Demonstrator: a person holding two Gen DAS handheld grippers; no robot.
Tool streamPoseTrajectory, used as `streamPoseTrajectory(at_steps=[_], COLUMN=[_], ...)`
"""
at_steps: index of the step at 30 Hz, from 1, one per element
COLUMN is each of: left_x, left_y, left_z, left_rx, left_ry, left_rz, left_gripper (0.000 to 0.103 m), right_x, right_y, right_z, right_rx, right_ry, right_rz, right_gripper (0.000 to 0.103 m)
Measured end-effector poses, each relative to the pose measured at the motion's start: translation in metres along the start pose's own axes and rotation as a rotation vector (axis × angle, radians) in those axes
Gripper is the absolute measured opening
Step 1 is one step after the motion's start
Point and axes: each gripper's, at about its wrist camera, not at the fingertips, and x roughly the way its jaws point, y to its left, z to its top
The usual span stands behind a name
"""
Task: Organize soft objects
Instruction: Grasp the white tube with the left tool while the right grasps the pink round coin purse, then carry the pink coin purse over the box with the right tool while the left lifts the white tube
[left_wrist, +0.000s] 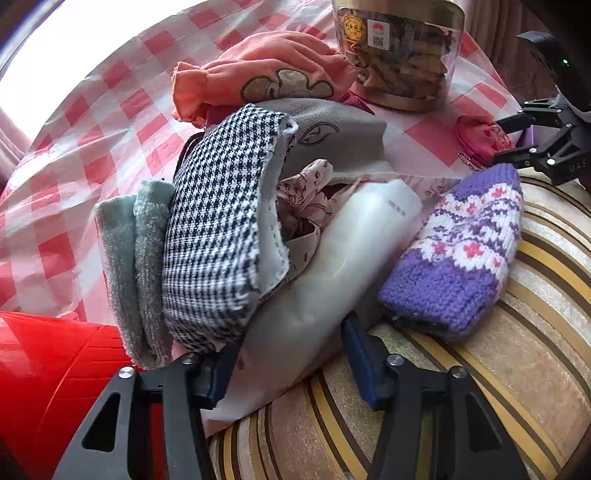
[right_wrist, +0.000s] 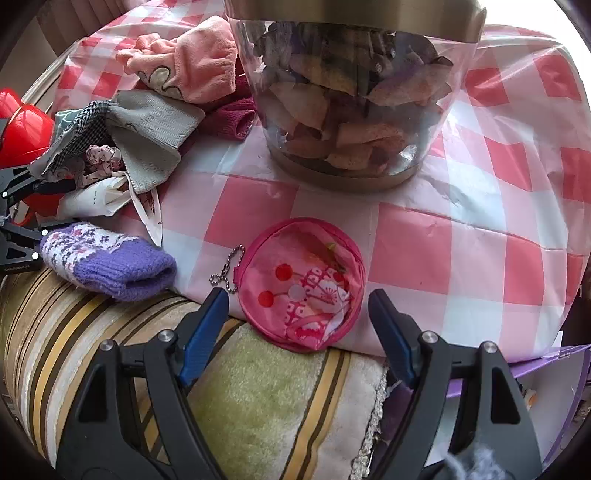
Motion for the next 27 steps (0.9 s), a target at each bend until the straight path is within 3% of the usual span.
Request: streamPoseTrajectory(at_steps=[8,11,16,27], left_x=[-0.021,-0.035,-0.048,-0.028], left_y=[0.005,0.009,-0.001,-0.008], left_z=[-0.012,-0.016,-0.019,-0.016], left_rx=[-0.087,-0.132,-0.173,-0.149], left_ry=[-0.035,-0.067,-0.088,0.027], left_rz=[-0.096,-0.124,-0.151,-0.130], left_gripper=[0.043,0.040,0.038,0.036], right_x=[0.020,0.021,0.016,-0.024], right_y=[0.006,0.007,0.007,-0.015], right_z=[0.014,0.014,0.007,-0.015], right_rx=[-0.046,-0.048,-0.044,0.037], right_ry=[0.012,-0.003,-0.026,-0.103], right_rz=[-0.058,-0.066,-0.023,0.007], right_gripper=[0.083,0.075,0.073,0.073])
